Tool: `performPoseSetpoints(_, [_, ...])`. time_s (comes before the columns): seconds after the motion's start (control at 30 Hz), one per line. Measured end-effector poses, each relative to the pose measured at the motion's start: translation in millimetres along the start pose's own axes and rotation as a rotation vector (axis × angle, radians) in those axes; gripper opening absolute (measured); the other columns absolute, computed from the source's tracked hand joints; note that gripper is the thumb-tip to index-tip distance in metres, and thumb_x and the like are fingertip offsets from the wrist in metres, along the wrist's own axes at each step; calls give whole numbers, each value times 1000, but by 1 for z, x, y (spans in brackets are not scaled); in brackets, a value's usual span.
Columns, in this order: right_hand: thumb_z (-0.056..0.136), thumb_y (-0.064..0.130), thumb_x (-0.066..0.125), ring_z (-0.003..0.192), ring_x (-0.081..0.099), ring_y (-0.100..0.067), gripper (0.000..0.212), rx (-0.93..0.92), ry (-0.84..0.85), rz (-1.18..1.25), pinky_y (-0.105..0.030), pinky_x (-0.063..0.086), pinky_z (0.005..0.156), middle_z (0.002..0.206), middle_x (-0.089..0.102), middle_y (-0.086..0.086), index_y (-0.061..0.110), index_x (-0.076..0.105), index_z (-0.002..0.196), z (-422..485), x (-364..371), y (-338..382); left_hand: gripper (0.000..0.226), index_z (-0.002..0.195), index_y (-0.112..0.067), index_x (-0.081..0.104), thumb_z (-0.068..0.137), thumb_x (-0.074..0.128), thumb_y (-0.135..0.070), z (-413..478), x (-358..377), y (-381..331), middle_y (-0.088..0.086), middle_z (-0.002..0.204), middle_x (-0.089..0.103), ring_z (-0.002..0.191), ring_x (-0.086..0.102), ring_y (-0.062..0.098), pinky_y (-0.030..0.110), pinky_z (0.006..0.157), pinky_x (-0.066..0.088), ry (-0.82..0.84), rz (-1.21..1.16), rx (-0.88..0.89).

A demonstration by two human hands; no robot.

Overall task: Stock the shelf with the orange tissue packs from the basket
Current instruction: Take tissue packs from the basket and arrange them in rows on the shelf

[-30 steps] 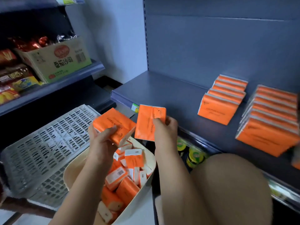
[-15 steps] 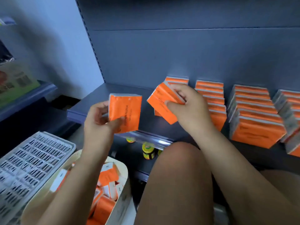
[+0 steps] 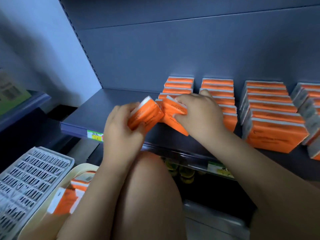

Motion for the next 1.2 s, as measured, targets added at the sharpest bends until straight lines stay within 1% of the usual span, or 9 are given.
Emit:
performPoseSetpoints(0.2, [86, 38, 75, 122, 51, -25, 41, -46, 136, -83, -38, 53, 82, 111, 71, 3, 28, 66, 124, 5, 15, 14, 45, 116, -26, 69, 73, 73, -12, 14, -1, 4, -5, 105, 67, 102, 64, 21, 35, 86, 51, 100, 153, 61])
performPoseSetpoints(0.37, [90, 32, 71, 117, 51, -29, 35, -144, 158, -156, -39, 52, 86, 112, 69, 0, 22, 66, 123, 6, 26, 25, 48, 115, -20, 71, 68, 70, -7, 6, -13, 10, -6, 106, 68, 100, 64, 16, 10, 83, 43, 139, 132, 6])
performPoseSetpoints(0.47, [89, 25, 72, 113, 53, -31, 32, -153, 169, -171, -38, 47, 85, 112, 68, -3, 20, 67, 120, 4, 31, 25, 55, 112, -27, 71, 60, 62, -45, -1, -18, 7, -10, 106, 71, 99, 68, 9, 24, 87, 52, 157, -2, -103])
performPoseSetpoints(0.6, [88, 8, 65, 117, 51, -30, 38, -172, 210, -135, -37, 44, 86, 117, 65, -3, 21, 66, 123, 0, 32, 28, 58, 110, -28, 71, 57, 59, -49, -3, -15, 5, -9, 105, 72, 99, 69, 10, 39, 90, 56, 167, -25, -122])
performPoseSetpoints(0.7, [83, -3, 59, 117, 50, -32, 42, -169, 202, -122, -35, 39, 80, 116, 62, -7, 14, 67, 119, 0, 29, 30, 51, 110, -29, 70, 62, 61, -41, -3, -12, 7, -11, 105, 71, 98, 68, 9, 39, 90, 57, 186, 21, -112])
performPoseSetpoints(0.83, [80, -9, 60, 112, 52, -38, 28, -153, 141, -138, -35, 30, 73, 108, 61, -15, 5, 66, 104, -1, 31, 28, 44, 109, -31, 69, 72, 69, -7, 0, -6, 11, -12, 104, 70, 97, 66, 8, 39, 90, 56, 205, 61, -75])
performPoseSetpoints(0.97, [71, -11, 68, 103, 55, -39, 30, -164, 82, -178, -39, 39, 68, 101, 62, -15, 5, 66, 97, -2, 38, 25, 51, 109, -30, 70, 73, 67, 6, 3, -2, 18, -12, 104, 70, 99, 66, 10, 40, 90, 56, 230, 62, -55])
performPoseSetpoints(1.07, [77, 7, 73, 109, 53, -34, 40, -216, 40, -166, -43, 49, 83, 113, 62, -8, 14, 66, 116, -3, 31, 27, 58, 109, -37, 71, 73, 70, 8, 5, 0, 22, -29, 106, 69, 107, 65, 15, 40, 97, 54, 233, 55, -2])
performPoseSetpoints(1.2, [83, 21, 67, 121, 51, -25, 60, -304, 173, 200, -43, 47, 101, 130, 62, 5, 29, 57, 141, -11, 13, 38, 65, 114, -42, 69, 74, 80, 8, 4, 1, 22, -49, 105, 59, 109, 62, 16, 22, 98, 48, 236, 36, 84])
Point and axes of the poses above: each hand's wrist, its own z-axis towards the middle knuckle, its own x-axis out of the palm, y = z × x, the point moved 6 cm from there along z, towards the middle knuckle
